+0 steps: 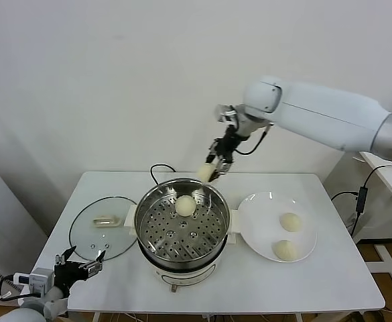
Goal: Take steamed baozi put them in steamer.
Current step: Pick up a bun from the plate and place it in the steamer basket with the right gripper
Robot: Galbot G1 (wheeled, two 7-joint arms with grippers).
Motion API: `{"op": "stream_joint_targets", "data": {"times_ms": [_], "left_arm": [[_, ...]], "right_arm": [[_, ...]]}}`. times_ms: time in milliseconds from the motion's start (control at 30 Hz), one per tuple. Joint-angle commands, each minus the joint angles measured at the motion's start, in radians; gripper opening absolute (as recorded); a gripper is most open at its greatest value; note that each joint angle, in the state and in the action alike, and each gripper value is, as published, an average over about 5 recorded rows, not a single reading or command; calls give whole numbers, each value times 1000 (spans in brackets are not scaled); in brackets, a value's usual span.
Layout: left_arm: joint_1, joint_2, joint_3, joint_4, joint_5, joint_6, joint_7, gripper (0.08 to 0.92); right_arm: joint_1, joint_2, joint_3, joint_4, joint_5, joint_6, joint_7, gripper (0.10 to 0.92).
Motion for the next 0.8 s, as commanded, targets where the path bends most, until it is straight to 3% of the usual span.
{"op": "stream_joint_targets", "data": {"times_ms": [33, 367, 800], "left_arm": [[0, 0, -1, 3, 2, -2, 0, 823], [8, -2, -7, 5, 2, -8, 2, 823], [12, -10, -9, 1, 2, -8, 1, 823]], "right_arm": [[-29, 133, -13, 45, 137, -118, 136, 526], [-144, 200, -16, 27, 138, -210, 271, 526], [-212, 238, -18, 14, 99, -257, 323, 526]]}}
